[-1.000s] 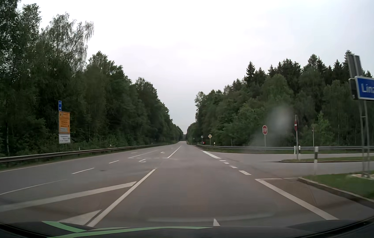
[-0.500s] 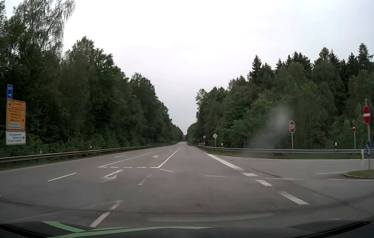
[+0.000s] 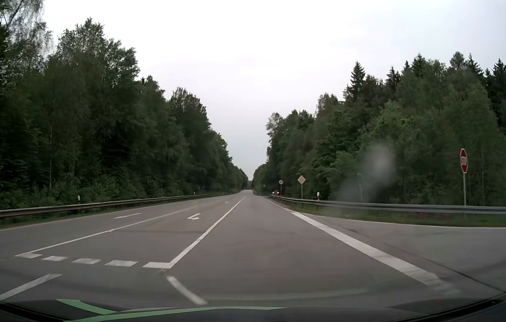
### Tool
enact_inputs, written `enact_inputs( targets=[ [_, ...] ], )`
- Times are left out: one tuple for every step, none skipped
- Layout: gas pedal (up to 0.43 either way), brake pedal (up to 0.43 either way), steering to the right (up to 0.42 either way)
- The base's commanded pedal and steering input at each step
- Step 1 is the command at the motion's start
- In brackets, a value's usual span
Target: Follow the waypoints while adhering to traffic rules and regulations
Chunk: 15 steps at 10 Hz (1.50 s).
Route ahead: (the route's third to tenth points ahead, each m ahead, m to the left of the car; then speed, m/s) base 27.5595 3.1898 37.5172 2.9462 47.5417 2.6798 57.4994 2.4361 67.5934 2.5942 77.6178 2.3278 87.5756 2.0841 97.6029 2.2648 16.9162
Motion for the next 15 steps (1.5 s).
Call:
enact_inputs(
  targets=[
    [0.067, 0.000, -0.002],
    [0.067, 0.000, -0.002],
    [0.067, 0.000, -0.002],
    [0.067, 0.000, -0.002],
    [0.067, 0.000, -0.002],
    [0.067, 0.000, -0.002],
    [0.067, 0.000, -0.002],
    [0.067, 0.000, -0.002],
    [0.067, 0.000, -0.002],
    [0.067, 0.000, -0.002],
    [0.067, 0.000, -0.002],
    [0.067, 0.000, -0.002],
    [0.067, 0.000, -0.002],
    [0.067, 0.000, -0.002],
    [0.059, 0.000, -0.002]
  ],
)
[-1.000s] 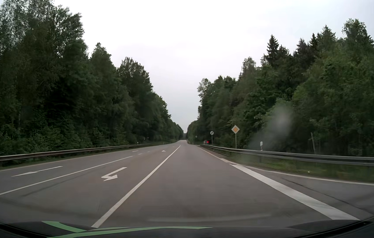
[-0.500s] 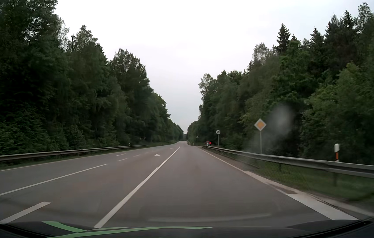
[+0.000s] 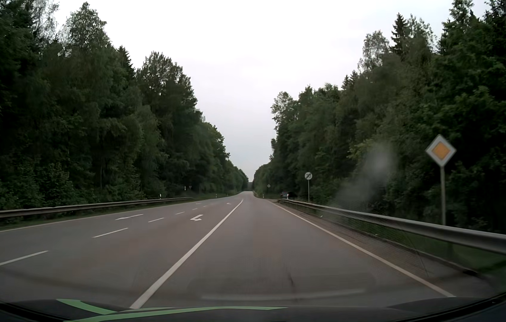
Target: Follow the waypoints while adhering to traffic rules and regulations
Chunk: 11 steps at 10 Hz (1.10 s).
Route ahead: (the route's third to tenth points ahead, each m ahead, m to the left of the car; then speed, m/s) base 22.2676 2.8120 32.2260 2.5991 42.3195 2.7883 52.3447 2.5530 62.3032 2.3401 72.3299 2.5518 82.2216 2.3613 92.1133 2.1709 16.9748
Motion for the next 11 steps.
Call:
enact_inputs(
  targets=[
    [0.059, 0.000, -0.002],
    [0.059, 0.000, -0.002],
    [0.059, 0.000, -0.002],
    [0.059, 0.000, -0.002],
    [0.059, 0.000, -0.002],
    [0.059, 0.000, -0.002],
    [0.059, 0.000, -0.002],
    [0.059, 0.000, -0.002],
    [0.067, 0.000, -0.002],
    [0.067, 0.000, -0.002],
    [0.067, 0.000, -0.002]
  ],
)
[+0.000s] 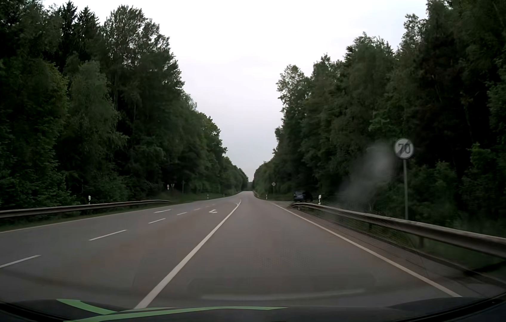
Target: Follow the waypoints while adhering to traffic rules and regulations
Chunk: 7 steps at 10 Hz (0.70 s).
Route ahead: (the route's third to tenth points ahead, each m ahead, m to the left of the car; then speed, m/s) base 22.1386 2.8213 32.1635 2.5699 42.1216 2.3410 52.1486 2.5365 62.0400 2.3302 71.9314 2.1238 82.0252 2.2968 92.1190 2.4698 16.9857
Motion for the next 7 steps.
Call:
enact_inputs(
  targets=[
    [0.067, 0.000, -0.002],
    [0.067, 0.000, -0.002],
    [0.067, 0.000, -0.002],
    [0.067, 0.000, -0.003],
    [0.067, 0.000, -0.003],
    [0.067, 0.000, -0.004],
    [0.067, 0.000, -0.005]
  ],
)
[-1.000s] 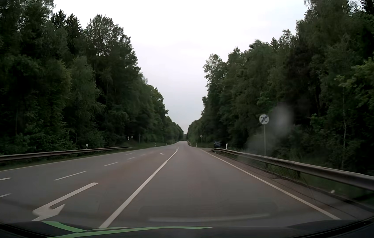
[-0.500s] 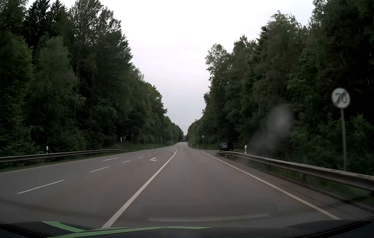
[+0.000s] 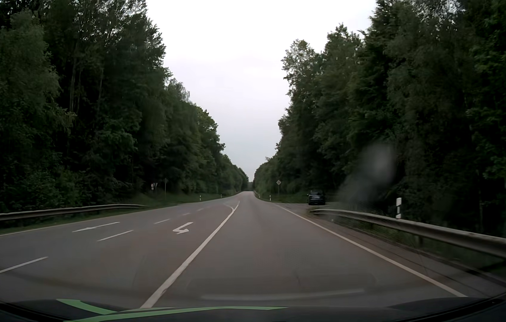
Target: Follow the waypoints while adhering to traffic rules and regulations
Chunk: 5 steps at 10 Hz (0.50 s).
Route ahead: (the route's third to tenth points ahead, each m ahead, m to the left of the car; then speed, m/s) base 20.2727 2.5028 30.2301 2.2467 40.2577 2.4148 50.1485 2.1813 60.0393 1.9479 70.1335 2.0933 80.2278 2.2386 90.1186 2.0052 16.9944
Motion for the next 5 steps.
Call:
enact_inputs(
  targets=[
    [0.067, 0.000, -0.005],
    [0.067, 0.000, -0.005],
    [0.067, 0.000, -0.005],
    [0.067, 0.000, -0.005],
    [0.067, 0.000, -0.004]
  ],
)
